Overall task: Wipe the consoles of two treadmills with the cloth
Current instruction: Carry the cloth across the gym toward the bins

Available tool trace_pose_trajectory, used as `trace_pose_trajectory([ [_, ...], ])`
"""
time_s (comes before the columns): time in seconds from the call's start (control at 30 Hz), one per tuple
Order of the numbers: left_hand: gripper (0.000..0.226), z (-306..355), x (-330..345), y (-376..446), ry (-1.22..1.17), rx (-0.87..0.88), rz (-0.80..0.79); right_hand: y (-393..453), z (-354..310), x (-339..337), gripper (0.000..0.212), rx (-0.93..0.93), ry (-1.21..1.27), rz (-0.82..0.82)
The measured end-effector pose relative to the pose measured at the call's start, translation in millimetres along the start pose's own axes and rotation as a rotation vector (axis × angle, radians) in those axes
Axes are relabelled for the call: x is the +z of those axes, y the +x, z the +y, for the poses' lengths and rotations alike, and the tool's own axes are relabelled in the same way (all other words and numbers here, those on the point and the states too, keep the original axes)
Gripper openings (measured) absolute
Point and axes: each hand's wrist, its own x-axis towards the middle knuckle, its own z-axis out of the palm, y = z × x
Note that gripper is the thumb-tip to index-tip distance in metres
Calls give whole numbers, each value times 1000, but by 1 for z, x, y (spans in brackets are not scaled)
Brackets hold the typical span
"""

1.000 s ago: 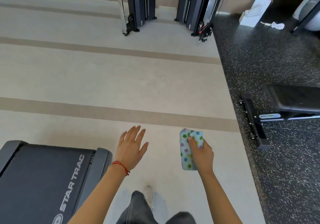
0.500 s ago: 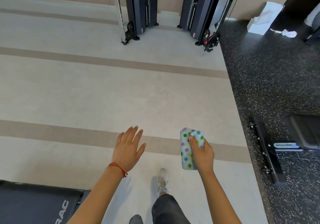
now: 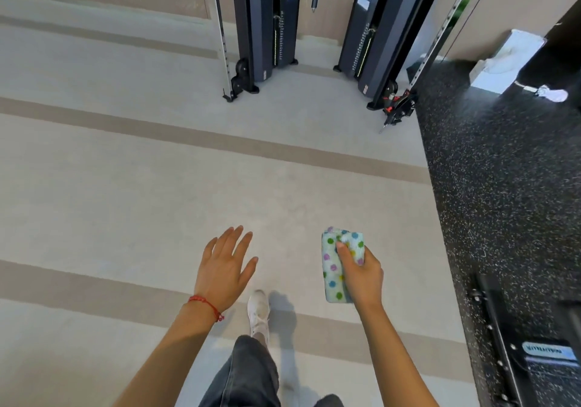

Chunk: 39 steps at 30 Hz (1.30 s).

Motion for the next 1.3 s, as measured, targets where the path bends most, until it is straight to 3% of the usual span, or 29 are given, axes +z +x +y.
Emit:
trace_pose_trajectory([
  [0.33, 68, -85, -27, 174, -12, -67, 27, 148, -101, 123, 20, -34, -17, -61],
  [0.6, 61, -140, -47, 253, -58, -172, 119, 224, -159, 203, 21, -66, -42, -189],
  [1.0, 68, -207, -68, 299, -51, -673, 221, 314, -247, 355, 13, -233, -238, -659],
  [1.3, 69, -247, -87, 264, -51, -1060, 285, 298, -281, 471, 16, -357, -381, -997],
])
